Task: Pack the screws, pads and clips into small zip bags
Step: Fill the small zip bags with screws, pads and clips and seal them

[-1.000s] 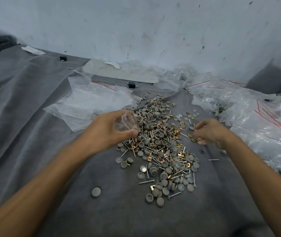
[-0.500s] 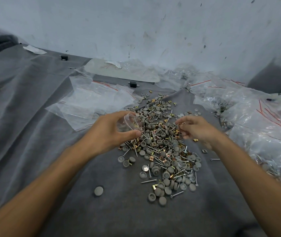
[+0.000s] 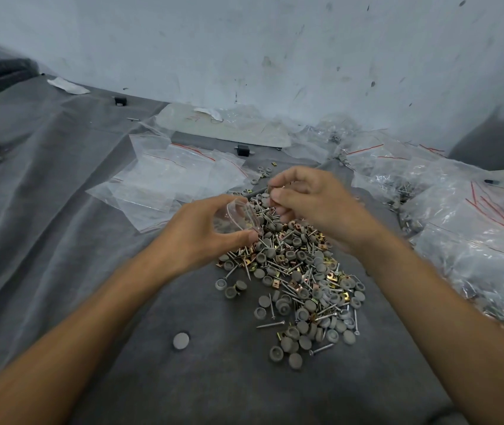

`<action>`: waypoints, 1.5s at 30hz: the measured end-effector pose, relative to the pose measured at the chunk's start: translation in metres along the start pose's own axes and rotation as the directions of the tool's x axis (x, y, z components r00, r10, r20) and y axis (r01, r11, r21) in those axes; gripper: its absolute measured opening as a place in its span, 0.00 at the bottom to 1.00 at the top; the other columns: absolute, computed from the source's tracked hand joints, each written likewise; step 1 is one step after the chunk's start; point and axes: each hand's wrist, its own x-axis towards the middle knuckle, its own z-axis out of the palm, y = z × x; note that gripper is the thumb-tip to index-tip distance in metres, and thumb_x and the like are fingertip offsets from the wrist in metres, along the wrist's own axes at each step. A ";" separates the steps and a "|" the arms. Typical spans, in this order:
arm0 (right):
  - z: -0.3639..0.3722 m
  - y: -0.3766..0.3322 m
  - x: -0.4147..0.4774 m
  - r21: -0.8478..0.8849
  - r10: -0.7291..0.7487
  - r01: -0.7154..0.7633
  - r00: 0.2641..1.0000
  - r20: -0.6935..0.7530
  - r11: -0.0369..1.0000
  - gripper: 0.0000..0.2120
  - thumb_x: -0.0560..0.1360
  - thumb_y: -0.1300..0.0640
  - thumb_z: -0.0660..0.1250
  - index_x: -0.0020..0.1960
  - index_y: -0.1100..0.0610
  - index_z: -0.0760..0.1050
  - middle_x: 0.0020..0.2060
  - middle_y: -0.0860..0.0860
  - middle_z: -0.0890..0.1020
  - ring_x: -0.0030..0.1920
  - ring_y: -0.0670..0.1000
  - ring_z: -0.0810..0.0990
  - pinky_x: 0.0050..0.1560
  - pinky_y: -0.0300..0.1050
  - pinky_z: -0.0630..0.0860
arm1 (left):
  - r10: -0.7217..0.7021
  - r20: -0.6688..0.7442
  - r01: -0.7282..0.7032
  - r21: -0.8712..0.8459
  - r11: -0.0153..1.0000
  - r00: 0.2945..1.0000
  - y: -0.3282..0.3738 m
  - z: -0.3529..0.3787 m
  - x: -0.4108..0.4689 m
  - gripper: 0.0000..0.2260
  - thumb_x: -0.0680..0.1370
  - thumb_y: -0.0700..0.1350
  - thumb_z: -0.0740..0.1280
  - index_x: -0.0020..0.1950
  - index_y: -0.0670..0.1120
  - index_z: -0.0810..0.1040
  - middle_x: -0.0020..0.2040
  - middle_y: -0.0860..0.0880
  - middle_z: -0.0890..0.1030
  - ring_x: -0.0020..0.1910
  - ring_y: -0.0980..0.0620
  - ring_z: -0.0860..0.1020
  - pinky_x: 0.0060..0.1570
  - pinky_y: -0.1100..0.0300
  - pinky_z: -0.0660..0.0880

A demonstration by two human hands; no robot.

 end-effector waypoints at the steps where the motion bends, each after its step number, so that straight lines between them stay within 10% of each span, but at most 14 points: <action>1: 0.006 -0.004 0.001 -0.024 -0.017 0.017 1.000 -0.006 1.000 0.04 0.80 0.62 0.69 0.53 0.56 0.79 0.40 0.52 0.86 0.38 0.48 0.82 0.44 0.48 0.83 | -0.005 -0.008 0.004 -0.008 1.000 1.000 0.000 0.000 0.000 0.30 0.66 0.68 0.73 0.65 0.60 0.78 0.51 0.70 0.81 0.54 0.72 0.77 0.54 0.72 0.71; 10: 0.026 -0.023 0.002 -0.147 -0.100 0.102 0.995 0.018 0.984 0.03 0.79 0.60 0.70 0.52 0.54 0.81 0.39 0.54 0.85 0.40 0.58 0.84 0.48 0.68 0.81 | 0.007 -0.032 -0.009 -0.064 0.998 0.999 0.000 -0.007 0.001 0.18 0.69 0.62 0.77 0.57 0.67 0.77 0.50 0.68 0.83 0.51 0.67 0.80 0.50 0.75 0.73; 17: 0.019 -0.031 0.001 -0.257 -0.168 0.168 0.986 0.023 0.952 0.07 0.78 0.59 0.71 0.54 0.50 0.83 0.42 0.54 0.84 0.35 0.47 0.80 0.44 0.53 0.81 | -0.010 -0.064 0.004 -0.103 0.995 0.998 -0.005 -0.008 0.002 0.34 0.64 0.70 0.76 0.67 0.62 0.75 0.52 0.61 0.84 0.53 0.68 0.79 0.48 0.78 0.70; 26: 0.001 -0.027 0.006 -0.274 -0.199 0.168 0.976 -0.092 0.947 0.08 0.79 0.56 0.69 0.56 0.47 0.80 0.41 0.42 0.85 0.38 0.39 0.82 0.40 0.38 0.78 | -0.038 -0.069 0.032 -0.090 0.995 0.997 -0.009 -0.011 0.003 0.37 0.63 0.72 0.75 0.69 0.65 0.71 0.62 0.56 0.82 0.63 0.58 0.77 0.62 0.55 0.74; 37: -0.046 0.057 0.020 -0.667 0.108 -0.201 0.978 -0.179 0.718 0.04 0.80 0.59 0.68 0.51 0.53 0.82 0.48 0.48 0.84 0.47 0.46 0.82 0.47 0.45 0.80 | -0.043 -0.090 0.035 -0.086 0.996 0.995 -0.009 -0.009 0.004 0.37 0.62 0.69 0.75 0.69 0.65 0.71 0.61 0.56 0.82 0.63 0.55 0.78 0.64 0.52 0.74; 45: -0.058 0.089 0.018 -0.697 0.332 -0.326 0.934 -0.133 0.638 0.05 0.79 0.57 0.70 0.53 0.58 0.78 0.50 0.55 0.83 0.52 0.56 0.80 0.53 0.48 0.76 | -0.002 -0.101 -0.007 -0.098 0.995 0.995 -0.007 -0.009 0.002 0.35 0.64 0.66 0.76 0.70 0.62 0.72 0.56 0.63 0.82 0.57 0.70 0.77 0.47 0.77 0.71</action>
